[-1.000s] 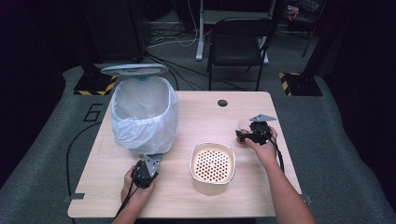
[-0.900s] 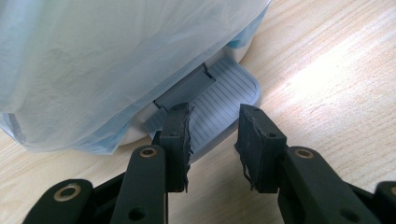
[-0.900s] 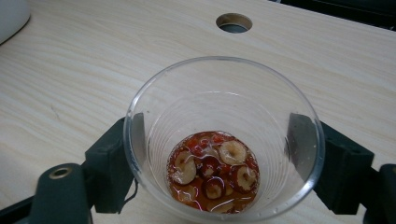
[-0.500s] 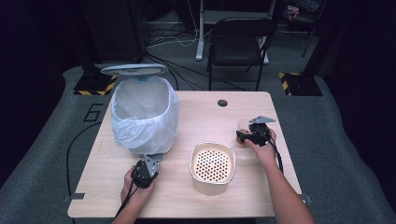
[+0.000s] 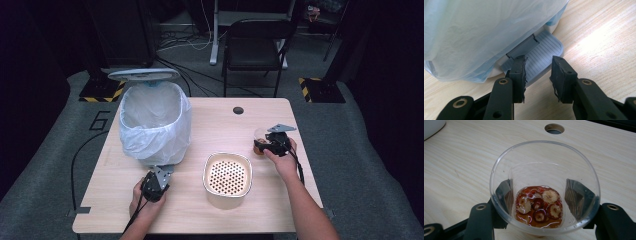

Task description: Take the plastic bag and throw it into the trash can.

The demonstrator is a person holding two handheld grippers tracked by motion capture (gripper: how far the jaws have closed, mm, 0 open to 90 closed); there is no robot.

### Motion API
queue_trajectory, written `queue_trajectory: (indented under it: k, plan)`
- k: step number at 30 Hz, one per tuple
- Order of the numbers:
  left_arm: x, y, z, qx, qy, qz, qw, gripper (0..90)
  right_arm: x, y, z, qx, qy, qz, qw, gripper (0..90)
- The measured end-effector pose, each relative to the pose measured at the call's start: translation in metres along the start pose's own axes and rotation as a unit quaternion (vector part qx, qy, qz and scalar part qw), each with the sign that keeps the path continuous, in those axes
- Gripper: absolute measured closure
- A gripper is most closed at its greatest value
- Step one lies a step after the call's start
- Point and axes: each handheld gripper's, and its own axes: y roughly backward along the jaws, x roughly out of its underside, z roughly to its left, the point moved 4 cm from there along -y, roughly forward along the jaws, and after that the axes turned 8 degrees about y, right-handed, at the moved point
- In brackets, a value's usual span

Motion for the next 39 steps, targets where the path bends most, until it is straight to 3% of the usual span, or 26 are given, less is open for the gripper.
queue_trajectory:
  k: [11,14,18,28,39]
  plan:
    - [0.000,0.000,0.000,0.000,0.001,0.000,1.0000,64.3,-0.016,0.016,0.005,-0.008,0.016,-0.022,0.9996,40.8]
    - [0.000,0.000,0.000,0.000,0.001,0.000,1.0000,64.3,-0.020,0.019,0.007,-0.014,0.013,-0.031,0.9993,41.0]
    - [0.000,0.000,0.000,0.000,0.001,0.000,1.0000,64.3,-0.027,0.024,0.012,-0.028,0.027,-0.033,0.9987,42.2]
    - [0.000,0.000,0.000,0.000,0.001,0.000,1.0000,64.3,-0.054,0.040,0.029,-0.058,0.074,-0.052,0.9942,44.3]
    - [0.000,0.000,0.000,0.000,0.001,0.000,1.0000,64.4,-0.071,0.055,0.043,-0.080,0.096,-0.066,0.9900,44.7]
